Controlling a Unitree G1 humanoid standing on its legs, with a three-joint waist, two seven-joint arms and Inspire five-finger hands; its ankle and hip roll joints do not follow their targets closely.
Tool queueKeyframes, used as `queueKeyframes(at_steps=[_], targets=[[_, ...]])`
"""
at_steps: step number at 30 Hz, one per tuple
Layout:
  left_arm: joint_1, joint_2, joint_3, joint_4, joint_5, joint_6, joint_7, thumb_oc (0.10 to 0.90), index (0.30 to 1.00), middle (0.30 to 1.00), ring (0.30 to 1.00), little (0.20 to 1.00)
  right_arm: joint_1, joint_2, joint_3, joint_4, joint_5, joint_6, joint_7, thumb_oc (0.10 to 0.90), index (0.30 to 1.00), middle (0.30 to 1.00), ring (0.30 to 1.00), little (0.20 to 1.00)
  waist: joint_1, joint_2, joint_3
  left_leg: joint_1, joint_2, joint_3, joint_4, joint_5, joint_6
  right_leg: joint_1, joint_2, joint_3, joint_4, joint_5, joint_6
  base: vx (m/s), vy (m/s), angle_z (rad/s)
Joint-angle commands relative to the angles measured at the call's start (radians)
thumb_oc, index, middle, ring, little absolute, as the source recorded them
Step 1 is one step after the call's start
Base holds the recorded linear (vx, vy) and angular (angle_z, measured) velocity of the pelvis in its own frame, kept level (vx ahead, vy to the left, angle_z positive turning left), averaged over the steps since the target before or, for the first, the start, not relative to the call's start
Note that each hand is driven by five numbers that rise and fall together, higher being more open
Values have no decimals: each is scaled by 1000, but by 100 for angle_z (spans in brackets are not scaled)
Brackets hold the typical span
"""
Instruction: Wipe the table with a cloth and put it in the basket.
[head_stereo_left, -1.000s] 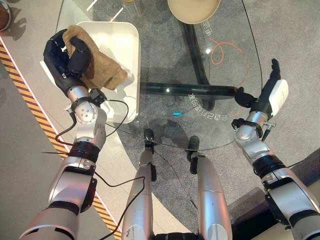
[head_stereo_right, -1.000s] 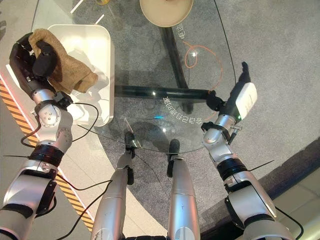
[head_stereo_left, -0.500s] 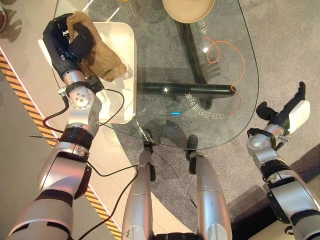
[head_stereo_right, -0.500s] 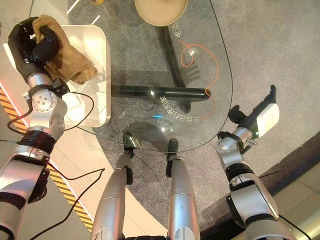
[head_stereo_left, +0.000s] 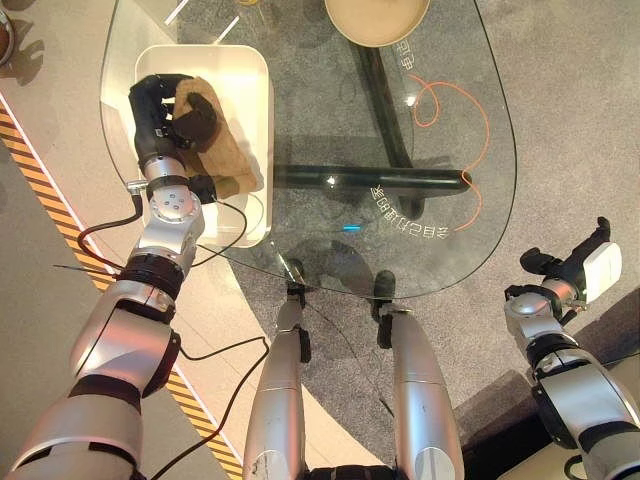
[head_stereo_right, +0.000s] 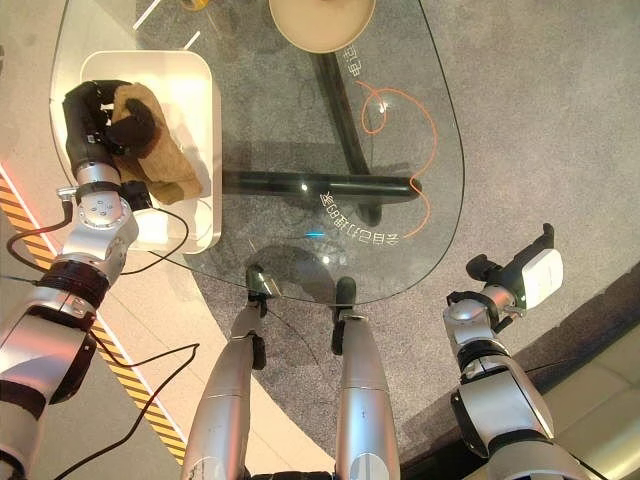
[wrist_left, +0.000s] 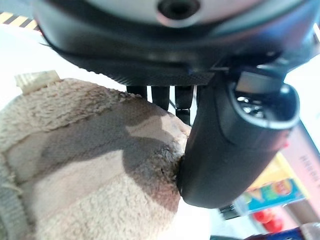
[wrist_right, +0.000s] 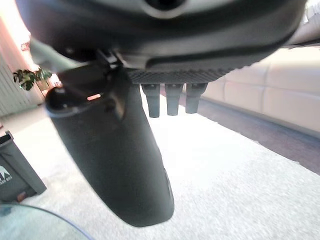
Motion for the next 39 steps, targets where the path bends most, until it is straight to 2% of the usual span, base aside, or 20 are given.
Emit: queueKeyframes(at_steps=[1,13,14,15,39], targets=[[-165,96,37,24,53,-55,18,100,300,300,300,200,7,-42,-43,36,27,2,-18,800,900,900,900,900,-3,-9,-29,7,-34,75,179,-226,29,48,56,9,-172,68,40,2,33,0],[-166,87,10,92,84,14,-56,100,300,300,300,200,-15,-47,-32,27,6,23,1,800,900,900,900,900,-12,-6,-29,-4,-33,82,181,-219,29,27,56,11,-164,75,39,1,6,0],[-168,86,10,100,82,14,-57,416,571,571,571,516,-19,-46,-31,27,5,25,0,800,900,900,900,900,-13,-6,-29,-6,-33,82,182,-219,28,25,56,12,-164,76,39,0,0,0],[-171,84,12,107,78,18,-68,800,900,900,900,900,-21,-47,-30,28,3,24,2,800,900,900,900,900,-13,-6,-29,-6,-33,82,182,-218,28,25,57,11,-163,76,38,0,0,0],[-177,92,16,110,71,0,-48,800,900,900,900,900,-18,-46,-38,22,-4,14,-2,800,900,900,900,900,-16,-2,-29,-2,-33,77,171,-209,26,22,58,15,-166,83,39,0,0,0]])
